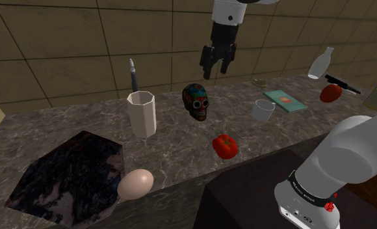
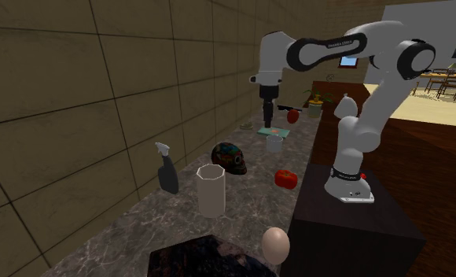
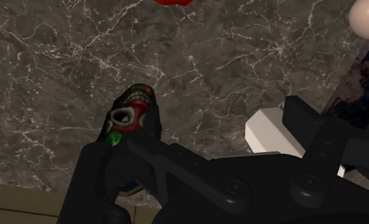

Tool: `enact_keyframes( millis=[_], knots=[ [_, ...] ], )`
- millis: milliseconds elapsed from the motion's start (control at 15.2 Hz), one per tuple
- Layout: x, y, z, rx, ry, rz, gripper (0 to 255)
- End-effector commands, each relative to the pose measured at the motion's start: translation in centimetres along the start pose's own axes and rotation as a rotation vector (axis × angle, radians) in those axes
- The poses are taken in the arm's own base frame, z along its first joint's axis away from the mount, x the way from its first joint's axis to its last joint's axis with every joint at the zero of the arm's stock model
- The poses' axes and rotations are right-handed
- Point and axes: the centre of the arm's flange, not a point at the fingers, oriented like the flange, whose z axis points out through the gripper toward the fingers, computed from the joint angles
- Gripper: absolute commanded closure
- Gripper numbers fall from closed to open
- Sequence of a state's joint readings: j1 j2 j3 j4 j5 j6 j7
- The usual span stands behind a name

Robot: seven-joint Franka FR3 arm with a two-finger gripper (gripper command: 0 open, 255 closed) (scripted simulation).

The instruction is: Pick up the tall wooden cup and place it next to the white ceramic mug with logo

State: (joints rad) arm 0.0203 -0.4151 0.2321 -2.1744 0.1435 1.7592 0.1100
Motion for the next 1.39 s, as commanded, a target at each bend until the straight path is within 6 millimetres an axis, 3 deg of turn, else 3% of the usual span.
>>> enact_keyframes(
  millis=[0,1254,1320],
  knots=[
    [2.2,-1.3,1.2,-0.002,0.001,-0.001,0],
    [21.1,-13.5,12.8,-0.029,-0.003,-0.019,0],
    [21.1,-13.5,13.3,-0.029,-0.003,-0.019,0]
  ],
)
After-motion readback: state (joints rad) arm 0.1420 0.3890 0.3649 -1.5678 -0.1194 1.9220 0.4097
